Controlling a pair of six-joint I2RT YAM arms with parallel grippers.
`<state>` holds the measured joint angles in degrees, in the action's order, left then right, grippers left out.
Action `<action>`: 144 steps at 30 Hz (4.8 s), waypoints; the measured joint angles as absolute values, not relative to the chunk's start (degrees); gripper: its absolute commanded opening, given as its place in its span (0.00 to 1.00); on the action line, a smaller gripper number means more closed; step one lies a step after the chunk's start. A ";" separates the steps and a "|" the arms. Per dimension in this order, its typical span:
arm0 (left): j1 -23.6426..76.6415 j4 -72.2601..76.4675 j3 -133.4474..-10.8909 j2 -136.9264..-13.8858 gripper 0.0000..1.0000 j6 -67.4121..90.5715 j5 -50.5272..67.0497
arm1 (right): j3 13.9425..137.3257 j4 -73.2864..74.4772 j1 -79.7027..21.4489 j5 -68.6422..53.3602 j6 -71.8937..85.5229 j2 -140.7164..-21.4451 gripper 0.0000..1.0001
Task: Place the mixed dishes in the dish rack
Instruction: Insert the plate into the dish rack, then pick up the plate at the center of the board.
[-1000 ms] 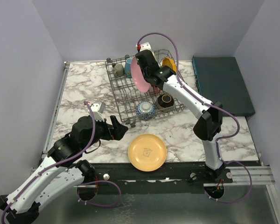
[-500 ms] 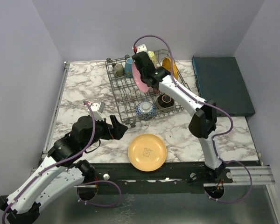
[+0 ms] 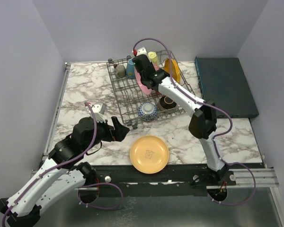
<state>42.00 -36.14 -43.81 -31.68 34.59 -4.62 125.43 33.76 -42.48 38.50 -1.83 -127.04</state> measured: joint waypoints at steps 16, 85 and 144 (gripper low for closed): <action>41.93 -36.14 -43.81 -31.68 0.99 34.59 -4.62 | 125.58 32.25 -42.48 40.38 -3.53 -128.03 0.00; 38.96 -36.10 -43.81 -33.56 0.99 34.41 -4.51 | 124.33 33.28 -42.54 34.26 4.29 -133.51 0.67; 38.94 -36.10 -43.81 -35.55 0.99 34.41 -4.51 | 114.39 30.55 -41.89 29.39 10.28 -120.33 0.74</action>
